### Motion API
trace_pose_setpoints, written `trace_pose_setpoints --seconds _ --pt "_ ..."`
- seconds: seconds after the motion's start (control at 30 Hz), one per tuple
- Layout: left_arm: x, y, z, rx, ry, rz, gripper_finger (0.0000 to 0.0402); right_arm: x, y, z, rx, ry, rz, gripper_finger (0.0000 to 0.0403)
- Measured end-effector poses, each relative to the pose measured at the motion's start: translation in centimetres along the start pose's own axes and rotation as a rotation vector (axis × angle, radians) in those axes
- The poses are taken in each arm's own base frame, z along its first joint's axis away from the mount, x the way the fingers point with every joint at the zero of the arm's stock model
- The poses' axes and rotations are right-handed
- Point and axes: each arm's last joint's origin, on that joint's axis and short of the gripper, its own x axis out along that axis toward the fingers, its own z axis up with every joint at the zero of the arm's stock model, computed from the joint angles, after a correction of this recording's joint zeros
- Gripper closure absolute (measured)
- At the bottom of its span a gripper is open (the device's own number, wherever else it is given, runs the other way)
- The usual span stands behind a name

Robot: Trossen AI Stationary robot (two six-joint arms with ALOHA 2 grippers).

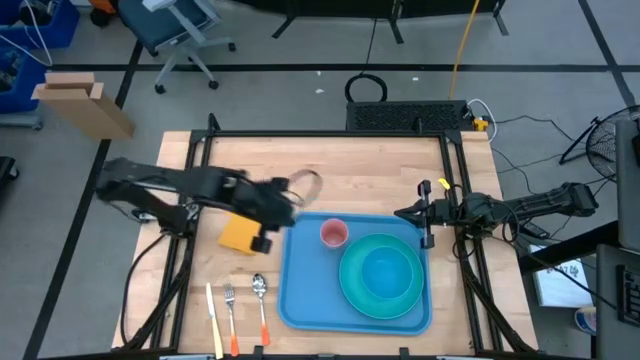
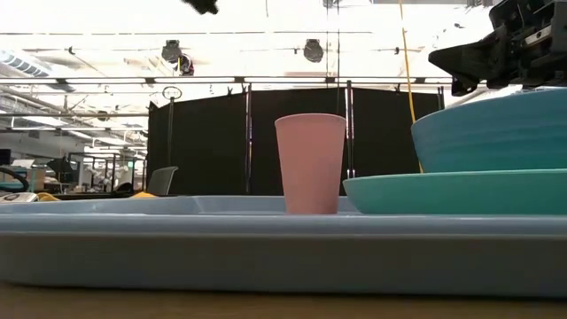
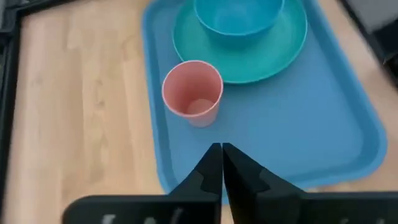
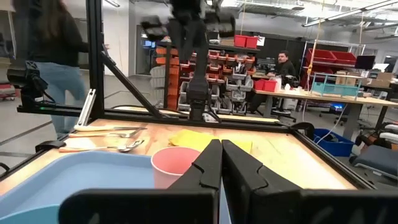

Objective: Set up tray
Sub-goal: Put the yellow napkin on the left of the blue tray

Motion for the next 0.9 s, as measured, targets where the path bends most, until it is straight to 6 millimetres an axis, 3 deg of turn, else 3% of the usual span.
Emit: trace_pose_setpoints --seconds 0.23,0.4,0.63,0.77,0.9 --pt "0.2 0.5 -12.0 -0.275 -0.201 0.072 0.0398 0.0 0.0 0.0 0.001 0.0 -0.003 0.0403" --pt "1.7 0.2 -17.8 -0.456 -0.312 0.137 0.0399 0.0 0.0 0.0 0.002 0.0 -0.005 0.0403" --pt "3.3 0.9 -22.1 -0.69 -0.316 0.332 0.0399 0.0 0.0 0.0 0.002 0.0 -0.007 0.0403" --pt "3.5 1.7 -23.6 -0.898 -0.268 0.506 0.0393 0.0 0.0 0.0 -0.042 0.006 -0.008 0.0403" --pt "3.5 2.2 -24.0 -0.961 -0.189 0.545 0.0376 0.0 0.0 0.1 -0.069 -0.008 -0.01 0.0403"
